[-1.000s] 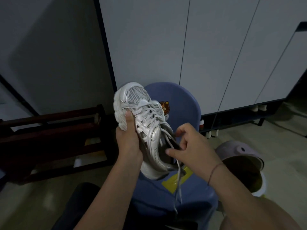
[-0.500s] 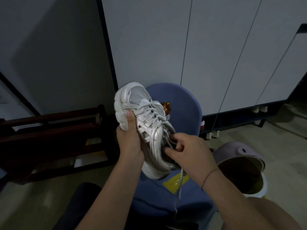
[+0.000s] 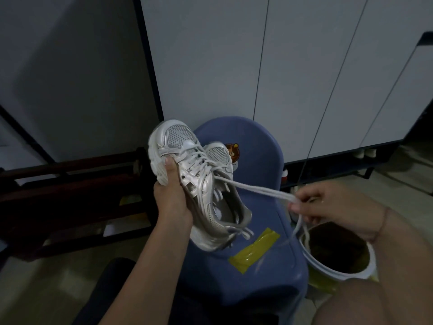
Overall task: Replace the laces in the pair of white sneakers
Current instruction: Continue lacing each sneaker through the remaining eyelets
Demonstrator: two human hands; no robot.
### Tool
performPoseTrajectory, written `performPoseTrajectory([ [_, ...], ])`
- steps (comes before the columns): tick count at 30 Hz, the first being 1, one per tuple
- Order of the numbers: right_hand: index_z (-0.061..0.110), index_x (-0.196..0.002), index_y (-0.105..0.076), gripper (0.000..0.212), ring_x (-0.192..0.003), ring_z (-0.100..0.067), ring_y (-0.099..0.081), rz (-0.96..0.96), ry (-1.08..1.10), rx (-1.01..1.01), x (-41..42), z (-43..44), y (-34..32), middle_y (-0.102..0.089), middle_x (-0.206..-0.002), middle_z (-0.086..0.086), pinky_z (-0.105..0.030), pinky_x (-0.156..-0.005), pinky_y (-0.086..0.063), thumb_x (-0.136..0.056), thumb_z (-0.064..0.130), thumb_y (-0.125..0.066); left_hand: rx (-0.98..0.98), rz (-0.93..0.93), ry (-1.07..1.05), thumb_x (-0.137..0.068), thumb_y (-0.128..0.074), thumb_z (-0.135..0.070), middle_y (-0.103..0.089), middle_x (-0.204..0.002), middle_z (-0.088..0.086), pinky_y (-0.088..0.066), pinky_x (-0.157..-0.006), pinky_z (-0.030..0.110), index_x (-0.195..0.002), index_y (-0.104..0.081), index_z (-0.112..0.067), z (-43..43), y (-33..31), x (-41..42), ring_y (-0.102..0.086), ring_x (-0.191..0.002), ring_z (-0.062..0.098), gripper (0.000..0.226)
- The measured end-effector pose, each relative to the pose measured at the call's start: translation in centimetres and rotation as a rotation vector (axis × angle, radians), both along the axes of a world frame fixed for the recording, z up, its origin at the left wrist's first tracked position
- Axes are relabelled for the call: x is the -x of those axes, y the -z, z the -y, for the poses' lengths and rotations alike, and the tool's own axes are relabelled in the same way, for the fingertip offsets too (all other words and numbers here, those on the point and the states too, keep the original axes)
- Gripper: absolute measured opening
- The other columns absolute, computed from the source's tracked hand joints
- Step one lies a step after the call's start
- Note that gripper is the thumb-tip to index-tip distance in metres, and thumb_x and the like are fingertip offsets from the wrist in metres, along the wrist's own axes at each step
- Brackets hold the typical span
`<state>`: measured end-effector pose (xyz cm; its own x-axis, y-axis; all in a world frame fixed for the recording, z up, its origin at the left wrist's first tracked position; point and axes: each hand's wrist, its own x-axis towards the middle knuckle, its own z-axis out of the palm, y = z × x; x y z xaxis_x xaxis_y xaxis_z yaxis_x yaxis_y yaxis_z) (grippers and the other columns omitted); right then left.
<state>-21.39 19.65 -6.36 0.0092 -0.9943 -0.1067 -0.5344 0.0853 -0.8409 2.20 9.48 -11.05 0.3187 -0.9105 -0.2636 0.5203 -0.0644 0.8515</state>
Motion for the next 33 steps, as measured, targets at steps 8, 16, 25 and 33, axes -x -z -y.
performPoseTrajectory([
  [8,0.009,-0.074,-0.072,0.034,-0.047,-0.011,-0.049,0.125,-0.001,0.153,0.9,-0.8,-5.3,-0.056,-0.051,-0.008,-0.015,-0.045,-0.042,-0.066,0.041,-0.077,-0.033,-0.019,0.048,-0.086,-0.065,-0.052,-0.073,-0.105,0.006,-0.057,-0.067,0.029,-0.121,-0.062,-0.011,-0.3,0.7,0.6,-0.072,-0.088,0.019,0.053],
  [16,0.005,-0.077,-0.069,0.021,-0.054,-0.01,-0.059,0.201,-0.109,0.226,-2.3,0.6,-11.6,-0.064,-0.058,-0.004,-0.015,-0.054,-0.051,-0.067,0.023,-0.067,0.0,-0.037,0.154,-0.088,-0.064,-0.05,-0.074,-0.103,0.007,-0.057,-0.058,0.026,-0.119,-0.063,-0.012,-0.6,1.0,1.1,-0.073,-0.082,0.017,0.049],
  [25,-0.004,-0.089,-0.068,0.019,-0.054,-0.01,-0.064,0.021,-0.121,0.312,-7.4,3.8,-14.8,-0.068,-0.067,-0.011,-0.017,-0.058,-0.055,-0.08,0.012,-0.07,0.038,0.015,0.358,-0.089,-0.06,-0.05,-0.075,-0.103,0.011,-0.058,-0.086,0.041,-0.116,-0.066,-0.012,-0.9,1.2,1.9,-0.073,-0.091,0.025,0.047],
  [33,-0.011,-0.09,-0.064,0.017,-0.06,-0.015,-0.068,0.14,-0.114,0.318,-7.8,2.2,-12.7,-0.07,-0.072,-0.016,-0.018,-0.059,-0.055,-0.08,0.002,-0.067,-0.071,-0.075,0.405,-0.063,-0.069,-0.067,-0.074,-0.106,0.014,-0.054,-0.093,0.047,-0.119,-0.067,-0.009,-0.4,2.0,1.7,-0.071,-0.098,0.031,0.08],
])
